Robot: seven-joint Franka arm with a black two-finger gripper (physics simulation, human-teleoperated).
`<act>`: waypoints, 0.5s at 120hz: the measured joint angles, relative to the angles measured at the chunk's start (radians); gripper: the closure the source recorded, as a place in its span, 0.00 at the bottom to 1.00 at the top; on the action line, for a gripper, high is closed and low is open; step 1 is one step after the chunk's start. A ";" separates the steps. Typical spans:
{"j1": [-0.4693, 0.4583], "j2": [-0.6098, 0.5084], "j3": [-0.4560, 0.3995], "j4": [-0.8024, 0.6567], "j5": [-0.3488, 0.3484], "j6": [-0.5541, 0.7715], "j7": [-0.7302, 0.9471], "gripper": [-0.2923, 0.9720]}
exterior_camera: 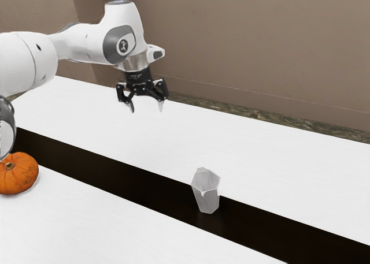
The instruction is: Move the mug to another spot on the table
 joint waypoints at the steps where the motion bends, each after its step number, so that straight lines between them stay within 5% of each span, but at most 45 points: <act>1: -0.001 0.002 -0.004 0.000 -0.002 0.004 -0.006 0.23; 60: -0.140 0.203 -0.046 -0.026 -0.135 0.254 -0.302 0.25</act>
